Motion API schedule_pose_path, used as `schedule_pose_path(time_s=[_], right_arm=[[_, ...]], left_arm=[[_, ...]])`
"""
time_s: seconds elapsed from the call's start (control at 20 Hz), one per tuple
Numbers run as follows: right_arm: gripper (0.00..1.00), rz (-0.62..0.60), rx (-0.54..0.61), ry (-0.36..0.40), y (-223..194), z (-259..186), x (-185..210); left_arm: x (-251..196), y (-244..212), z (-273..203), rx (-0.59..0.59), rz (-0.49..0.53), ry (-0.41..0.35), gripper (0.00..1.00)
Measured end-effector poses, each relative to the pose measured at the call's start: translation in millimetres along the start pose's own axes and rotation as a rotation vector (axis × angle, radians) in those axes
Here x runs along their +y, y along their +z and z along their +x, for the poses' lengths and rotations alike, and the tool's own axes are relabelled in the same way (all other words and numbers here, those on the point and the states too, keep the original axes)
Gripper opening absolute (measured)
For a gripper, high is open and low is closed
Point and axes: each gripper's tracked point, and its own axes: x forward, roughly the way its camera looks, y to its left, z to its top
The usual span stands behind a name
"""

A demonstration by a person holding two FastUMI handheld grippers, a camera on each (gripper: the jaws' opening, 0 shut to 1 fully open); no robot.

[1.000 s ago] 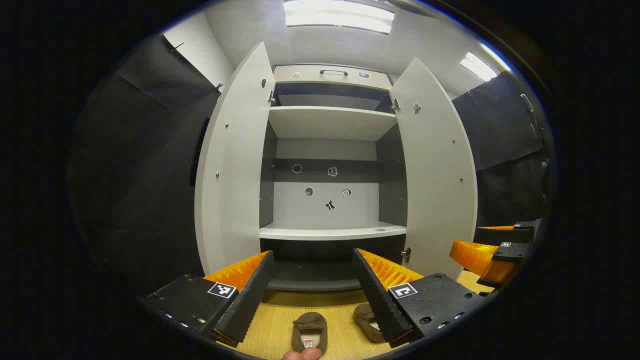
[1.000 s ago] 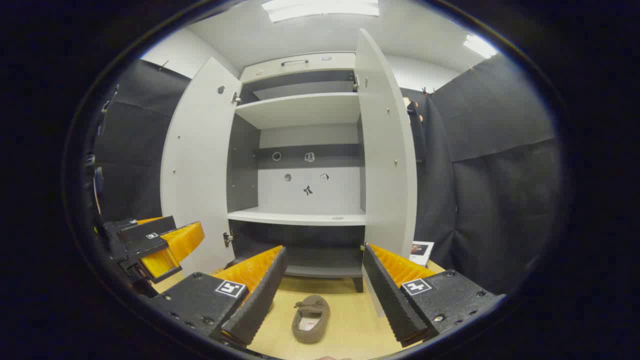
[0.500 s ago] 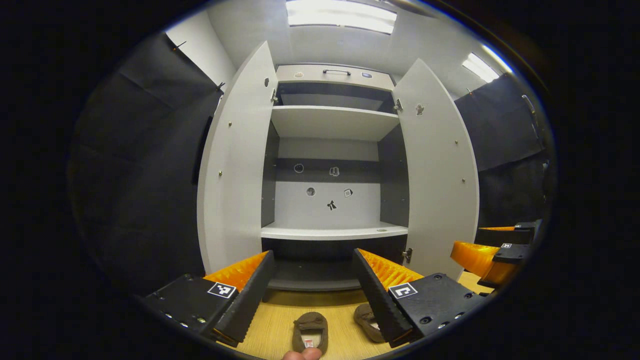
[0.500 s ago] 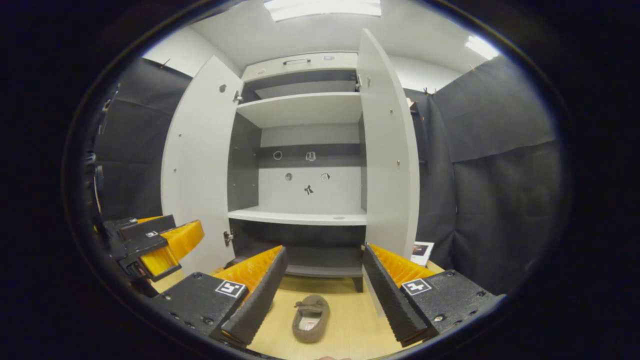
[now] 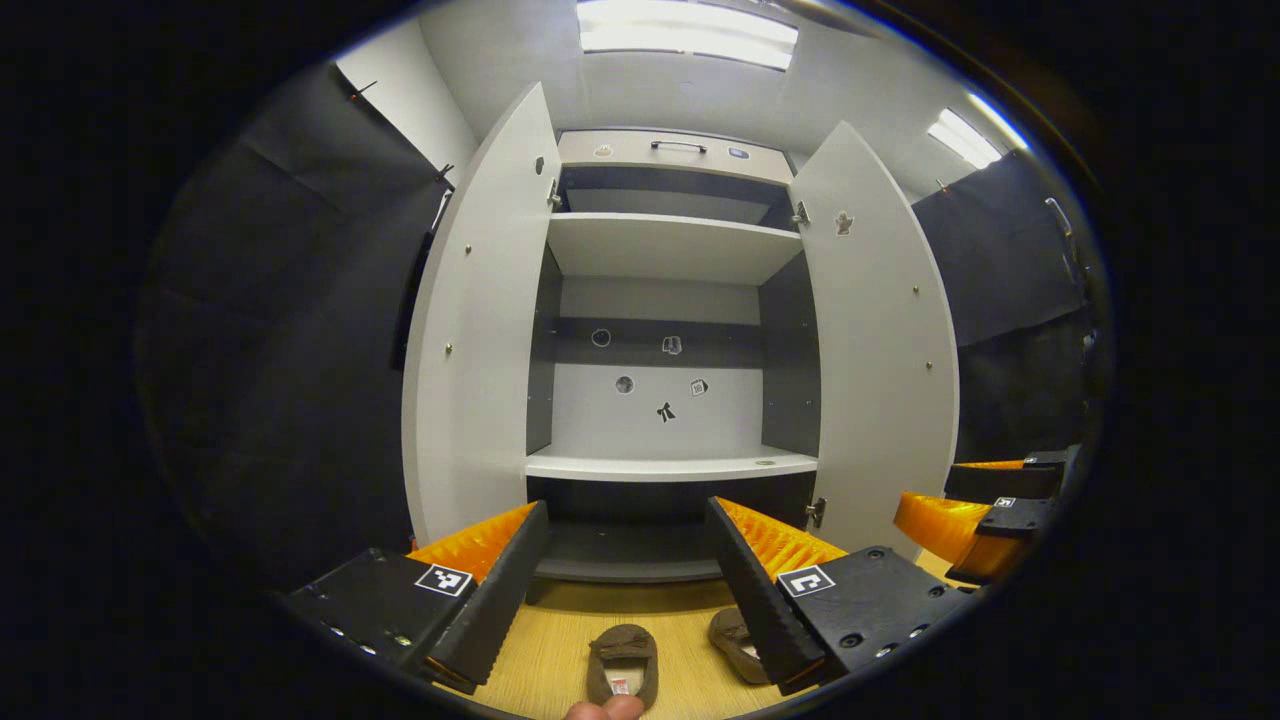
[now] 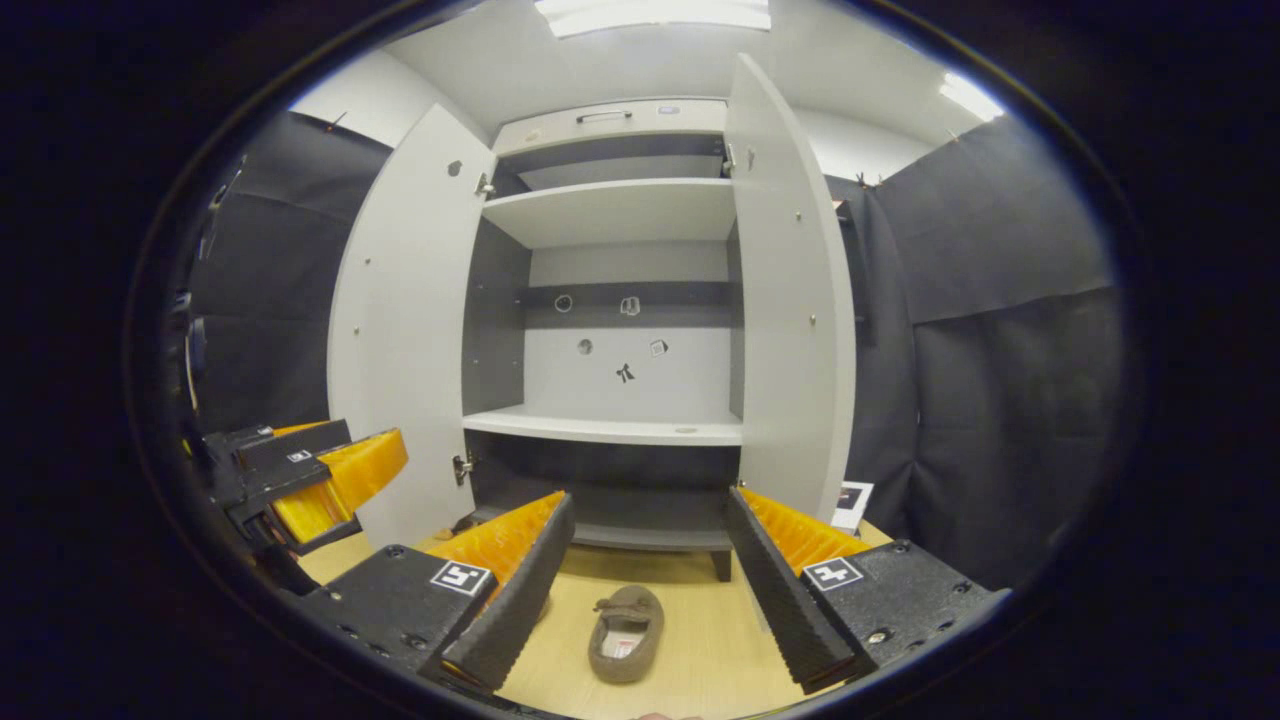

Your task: Grab one shoe with the right hand and put it into the shoe cabinet, grab the other shoe with the left hand and put it into the shoe cabinet; then close the right door with the right hand and the left door with the left hand.

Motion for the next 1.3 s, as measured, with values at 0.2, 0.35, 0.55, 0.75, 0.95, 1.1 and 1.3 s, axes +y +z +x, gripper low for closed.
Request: schedule_pose_path(time_s=[0.2,0.35,0.55,0.75,0.95,1.1,1.3], right_arm=[[0.99,0.001,0.09,0.04,-27.5,12.6,12.2],[0.98,-0.013,0.164,0.07,-55.8,28.2,21.9],[0.95,-0.031,0.264,0.118,-101.3,51.6,37.5],[0.99,-0.03,0.377,0.16,-153.7,70.7,52.6],[0.99,-0.023,0.491,0.166,-206.9,87.9,57.7],[0.98,-0.016,0.589,0.158,-249.4,96.5,58.7],[0.94,-0.031,0.654,0.128,-280.9,108.4,54.2]], left_arm=[[4.3,-0.9,-2.0,0.005,0.003,0.005,0.95],[9.1,-3.1,-3.1,0.011,-0.002,0.012,0.95],[17.0,-5.0,-4.5,0.016,-0.004,0.027,0.95],[25.5,-5.8,-5.7,0.018,-0.001,0.043,0.95],[32.9,-8.2,-6.7,0.025,0.0,0.058,0.95],[37.0,-9.3,-6.6,0.029,0.003,0.067,0.95],[43.9,-10.8,-5.7,0.034,0.007,0.081,0.95]])
